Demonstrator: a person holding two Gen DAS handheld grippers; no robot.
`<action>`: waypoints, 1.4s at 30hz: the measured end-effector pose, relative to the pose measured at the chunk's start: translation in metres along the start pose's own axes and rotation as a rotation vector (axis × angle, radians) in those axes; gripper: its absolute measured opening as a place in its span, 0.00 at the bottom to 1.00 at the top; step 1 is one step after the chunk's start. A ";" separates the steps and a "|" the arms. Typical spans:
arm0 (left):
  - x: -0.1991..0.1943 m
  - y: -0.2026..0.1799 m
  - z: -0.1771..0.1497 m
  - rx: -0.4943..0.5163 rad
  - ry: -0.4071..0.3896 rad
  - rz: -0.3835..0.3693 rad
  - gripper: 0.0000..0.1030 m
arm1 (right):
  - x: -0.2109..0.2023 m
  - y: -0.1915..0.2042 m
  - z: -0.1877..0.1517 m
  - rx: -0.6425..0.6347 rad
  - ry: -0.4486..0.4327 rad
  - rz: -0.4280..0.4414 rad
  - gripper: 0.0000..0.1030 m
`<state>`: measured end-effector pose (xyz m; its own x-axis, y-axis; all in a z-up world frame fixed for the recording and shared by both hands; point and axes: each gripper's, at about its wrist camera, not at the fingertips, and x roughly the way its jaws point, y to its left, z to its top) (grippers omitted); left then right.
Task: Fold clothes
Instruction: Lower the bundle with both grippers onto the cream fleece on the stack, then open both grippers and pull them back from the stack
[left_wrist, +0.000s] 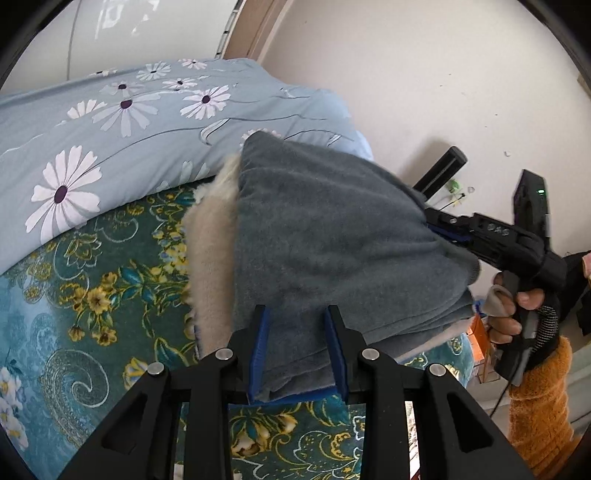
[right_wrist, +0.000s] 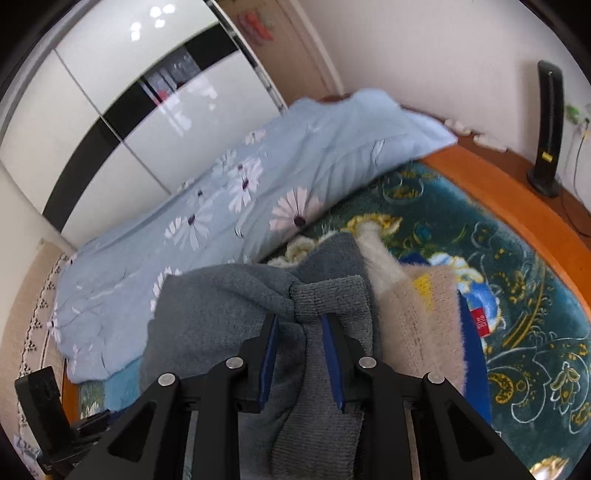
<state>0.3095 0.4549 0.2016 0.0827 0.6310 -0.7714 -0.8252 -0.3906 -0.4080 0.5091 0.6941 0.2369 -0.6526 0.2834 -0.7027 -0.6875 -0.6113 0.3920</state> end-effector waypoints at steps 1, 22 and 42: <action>-0.001 0.000 0.000 -0.003 0.001 0.001 0.31 | -0.006 0.004 -0.003 -0.005 -0.020 -0.003 0.29; -0.022 0.009 -0.031 -0.022 -0.048 0.013 0.31 | -0.063 0.054 -0.073 -0.087 -0.161 0.075 0.29; -0.033 0.032 -0.132 -0.068 -0.118 0.112 0.50 | 0.015 0.096 -0.198 -0.171 0.139 -0.104 0.29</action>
